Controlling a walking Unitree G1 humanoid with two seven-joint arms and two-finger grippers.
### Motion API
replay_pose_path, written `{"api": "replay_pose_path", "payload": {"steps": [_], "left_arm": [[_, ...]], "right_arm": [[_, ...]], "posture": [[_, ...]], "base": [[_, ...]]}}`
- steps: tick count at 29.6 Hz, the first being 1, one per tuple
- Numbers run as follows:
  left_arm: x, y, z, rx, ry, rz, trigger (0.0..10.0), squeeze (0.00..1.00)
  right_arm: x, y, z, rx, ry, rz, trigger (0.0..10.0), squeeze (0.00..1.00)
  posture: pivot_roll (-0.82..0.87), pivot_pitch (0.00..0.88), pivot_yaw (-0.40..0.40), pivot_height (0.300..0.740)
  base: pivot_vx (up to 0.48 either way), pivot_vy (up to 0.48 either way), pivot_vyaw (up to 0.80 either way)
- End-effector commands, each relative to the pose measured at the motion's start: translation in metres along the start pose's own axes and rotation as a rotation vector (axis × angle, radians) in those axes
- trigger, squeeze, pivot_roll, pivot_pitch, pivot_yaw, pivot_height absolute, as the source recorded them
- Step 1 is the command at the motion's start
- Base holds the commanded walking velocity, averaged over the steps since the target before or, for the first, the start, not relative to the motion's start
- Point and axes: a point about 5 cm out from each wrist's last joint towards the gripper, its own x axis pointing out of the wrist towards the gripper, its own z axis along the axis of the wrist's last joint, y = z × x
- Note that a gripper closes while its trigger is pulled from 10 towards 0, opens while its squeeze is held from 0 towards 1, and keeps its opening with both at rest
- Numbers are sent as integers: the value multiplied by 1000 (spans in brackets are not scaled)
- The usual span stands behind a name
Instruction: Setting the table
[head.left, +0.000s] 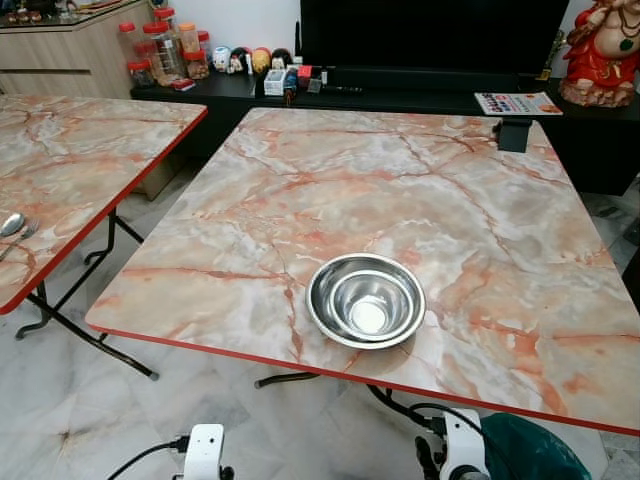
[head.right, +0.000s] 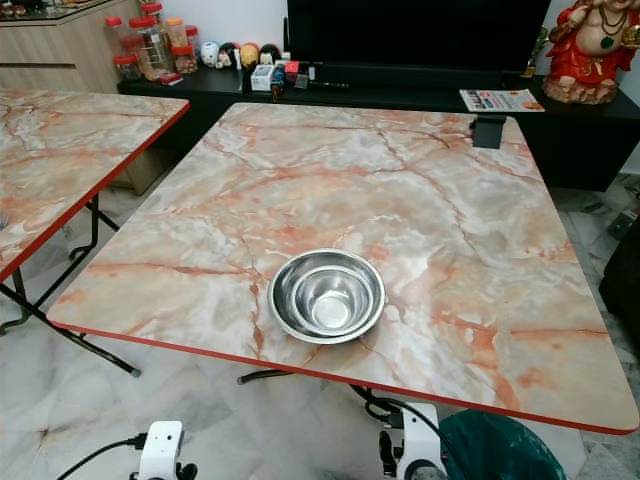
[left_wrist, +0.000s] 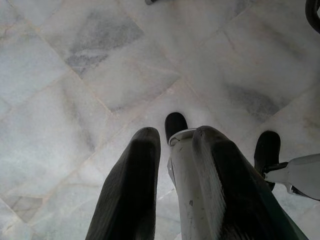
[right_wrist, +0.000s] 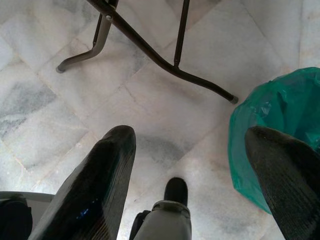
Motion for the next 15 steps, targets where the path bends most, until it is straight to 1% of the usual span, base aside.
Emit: {"api": "replay_pose_path", "payload": {"steps": [1,15], "left_arm": [[0,1,2,8,-6,0,10000,0],[0,1,1,9,-7,-4,10000,0]], "right_arm": [[1,3,4,3,-2,6,10000,0],[1,3,2,7,-1,5,10000,0]], "posture": [[-41,0,24,723],[-44,0,27,723]], "base": [[0,0,0],[0,0,0]]}}
